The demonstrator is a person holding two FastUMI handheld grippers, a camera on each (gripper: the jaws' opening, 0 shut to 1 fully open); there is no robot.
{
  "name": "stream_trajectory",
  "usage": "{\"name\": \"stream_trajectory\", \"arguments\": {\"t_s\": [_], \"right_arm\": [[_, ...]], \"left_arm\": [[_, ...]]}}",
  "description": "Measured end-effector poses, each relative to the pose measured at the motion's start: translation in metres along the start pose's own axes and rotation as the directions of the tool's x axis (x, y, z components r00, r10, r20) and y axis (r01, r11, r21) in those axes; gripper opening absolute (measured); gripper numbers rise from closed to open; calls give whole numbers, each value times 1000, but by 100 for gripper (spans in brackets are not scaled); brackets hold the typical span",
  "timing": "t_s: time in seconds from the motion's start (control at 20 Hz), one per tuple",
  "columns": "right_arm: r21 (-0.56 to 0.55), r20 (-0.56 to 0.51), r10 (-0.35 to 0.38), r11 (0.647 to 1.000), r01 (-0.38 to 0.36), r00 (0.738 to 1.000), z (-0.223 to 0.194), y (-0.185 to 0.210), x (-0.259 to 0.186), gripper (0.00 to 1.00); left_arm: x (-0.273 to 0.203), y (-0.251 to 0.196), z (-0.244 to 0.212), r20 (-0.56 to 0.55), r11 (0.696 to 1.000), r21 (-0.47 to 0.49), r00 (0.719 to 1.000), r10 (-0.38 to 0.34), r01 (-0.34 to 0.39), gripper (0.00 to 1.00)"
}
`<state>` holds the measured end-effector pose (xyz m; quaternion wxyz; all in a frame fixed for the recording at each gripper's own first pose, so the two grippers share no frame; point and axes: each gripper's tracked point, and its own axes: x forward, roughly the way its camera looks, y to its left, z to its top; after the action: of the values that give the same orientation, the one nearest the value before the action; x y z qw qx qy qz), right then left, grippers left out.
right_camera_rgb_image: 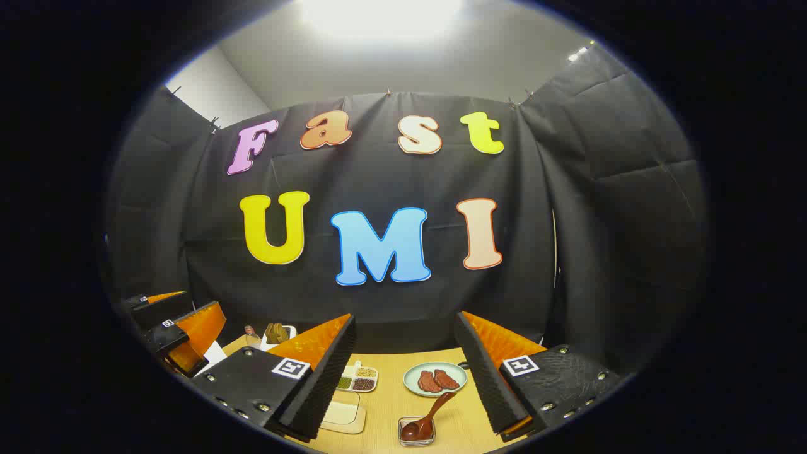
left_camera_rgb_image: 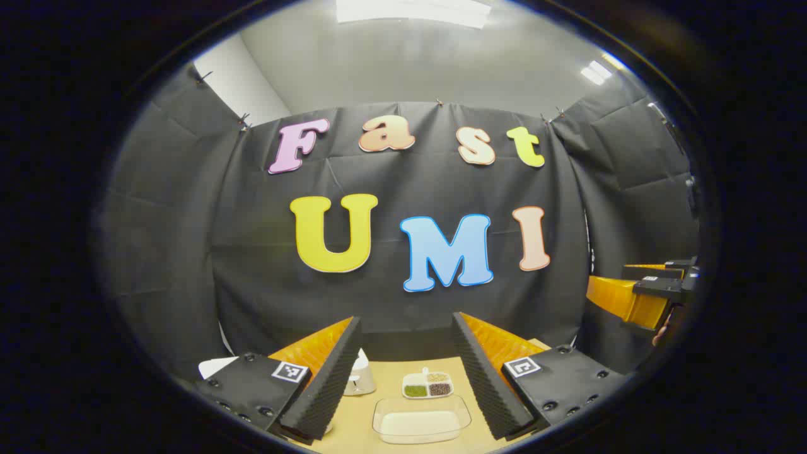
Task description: Close the left gripper, press the button to open the rice cooker; take a wooden spoon from the chopstick holder with the right hand, scoop a spoonful of rice and pour it into the rice cooker, then put the wooden spoon back into the chopstick holder.
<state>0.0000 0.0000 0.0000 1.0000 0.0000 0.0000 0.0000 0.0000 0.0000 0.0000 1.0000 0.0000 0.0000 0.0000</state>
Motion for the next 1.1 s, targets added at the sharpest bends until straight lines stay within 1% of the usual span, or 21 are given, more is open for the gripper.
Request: {"name": "stream_trajectory", "arguments": {"t_s": [0.2, 0.4, 0.45, 0.55, 0.6, 0.65, 0.7, 0.75, 0.8, 0.95, 1.0, 1.1], "right_arm": [[-8, -4, 22, 1000, -22, 1000, -1, 6, 3, 95], [-12, -13, 27, 1000, -28, 1000, -5, 8, 4, 95], [-9, -14, 29, 1000, -29, 999, -6, 9, 4, 95], [-12, -19, 32, 999, -32, 999, -9, 10, 3, 95], [-17, -18, 30, 999, -30, 999, -8, 9, 3, 95], [-17, -14, 27, 999, -28, 1000, -7, 8, 3, 95], [-13, -10, 25, 1000, -25, 1000, -5, 7, 2, 95], [-8, -11, 24, 1000, -24, 1000, -7, 7, 3, 95], [-3, -11, 26, 1000, -26, 1000, -7, 8, 2, 95], [16, -8, 37, 999, -37, 999, -6, 12, 2, 95], [18, -4, 41, 999, -41, 999, -5, 13, 1, 95], [15, -4, 44, 999, -44, 999, -5, 15, 0, 95]], "left_arm": [[2, 7, -1, -5, 1000, 7, 1000, 19, -19, 95], [-2, 11, 2, 16, 999, 9, 999, 31, -31, 94], [-2, 12, 1, 16, 999, 15, 999, 32, -33, 97], [-4, 13, -1, 11, 999, 20, 999, 38, -38, 97], [-5, 15, -2, 10, 999, 18, 999, 42, -42, 94], [-8, 18, -3, 8, 999, 16, 999, 46, -46, 94], [-8, 23, -4, 4, 998, 14, 998, 56, -56, 97], [-8, 23, -8, -3, 998, 13, 998, 60, -60, 94], [-7, 25, -10, -8, 998, 14, 998, 65, -65, 98], [-10, 36, -9, -2, 996, 27, 996, 85, -85, 98], [-12, 41, -7, 1, 996, 33, 996, 88, -88, 95], [-12, 49, -10, -6, 994, 40, 995, 100, -100, 97]]}}
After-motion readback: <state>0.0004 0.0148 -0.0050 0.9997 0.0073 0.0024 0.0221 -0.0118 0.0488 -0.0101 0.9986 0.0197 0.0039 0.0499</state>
